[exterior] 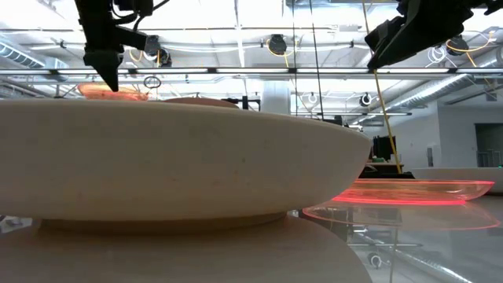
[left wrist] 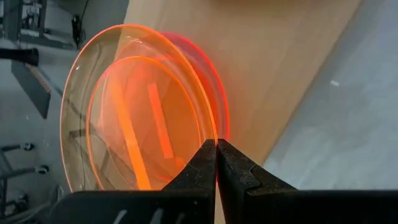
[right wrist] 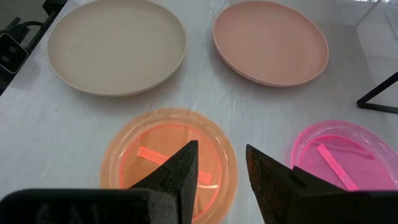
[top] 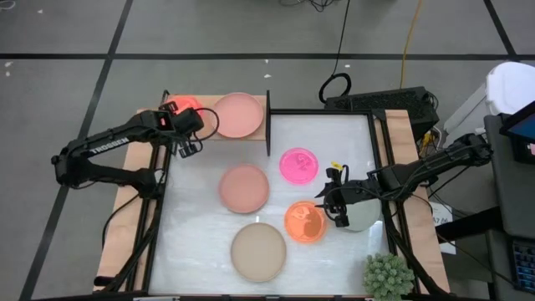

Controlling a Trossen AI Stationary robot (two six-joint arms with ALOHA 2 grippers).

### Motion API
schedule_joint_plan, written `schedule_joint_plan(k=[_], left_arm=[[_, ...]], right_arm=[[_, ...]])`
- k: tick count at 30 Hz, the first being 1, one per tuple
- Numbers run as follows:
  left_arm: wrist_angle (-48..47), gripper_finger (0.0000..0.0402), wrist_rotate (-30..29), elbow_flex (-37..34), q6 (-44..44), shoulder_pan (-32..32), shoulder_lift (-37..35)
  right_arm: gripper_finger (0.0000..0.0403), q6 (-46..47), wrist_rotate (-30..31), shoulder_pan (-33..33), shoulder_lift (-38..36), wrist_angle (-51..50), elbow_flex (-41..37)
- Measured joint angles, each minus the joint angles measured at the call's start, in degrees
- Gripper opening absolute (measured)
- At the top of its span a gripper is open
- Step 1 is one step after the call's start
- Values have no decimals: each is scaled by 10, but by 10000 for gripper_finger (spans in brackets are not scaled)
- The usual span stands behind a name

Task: Place and stack plates onto a shelf
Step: Stack the left small orange plate on top of the small pink plate on the shelf

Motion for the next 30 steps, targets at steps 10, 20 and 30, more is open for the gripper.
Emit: schedule_joint_plan(k=[10, 20, 30], left_arm=[[38, 19, 29, 0, 19, 31, 0], [40, 21, 30, 0, 19, 51, 2], [66, 22, 53, 0, 26, 68, 2]], right_arm=[[118, 2, 0, 0, 0, 0, 0], [118, 0, 0, 0, 0, 0, 0], [118, 0, 0, 0, 0, 0, 0]])
